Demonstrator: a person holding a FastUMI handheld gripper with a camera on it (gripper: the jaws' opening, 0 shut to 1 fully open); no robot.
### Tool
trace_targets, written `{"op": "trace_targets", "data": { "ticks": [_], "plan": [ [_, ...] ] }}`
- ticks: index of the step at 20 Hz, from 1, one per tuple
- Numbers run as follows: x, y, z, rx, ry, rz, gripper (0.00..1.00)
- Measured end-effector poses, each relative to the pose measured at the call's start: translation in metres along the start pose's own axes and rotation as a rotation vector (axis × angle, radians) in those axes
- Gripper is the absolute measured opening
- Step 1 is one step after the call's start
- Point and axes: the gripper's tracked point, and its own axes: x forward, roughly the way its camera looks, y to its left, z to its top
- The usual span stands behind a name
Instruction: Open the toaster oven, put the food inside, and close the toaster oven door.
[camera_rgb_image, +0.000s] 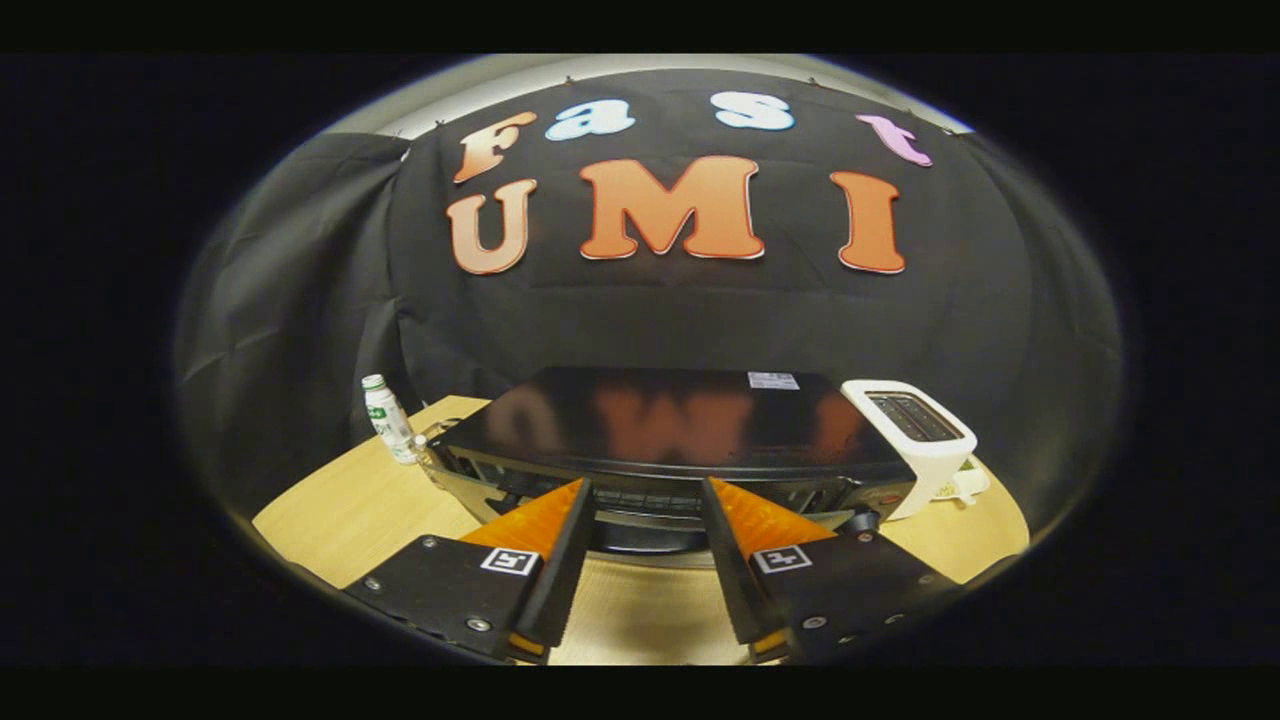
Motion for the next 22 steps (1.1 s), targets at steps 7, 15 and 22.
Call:
{"op": "trace_targets", "data": {
  "ticks": [7,15,22],
  "plan": [
    [-0.031,0.016,-0.034,-0.015,0.125,0.089,0.63],
    [-0.056,0.046,-0.09,0.048,0.289,0.236,0.63],
    [-0.053,0.049,-0.123,0.099,0.389,0.258,0.63]
  ]
}}
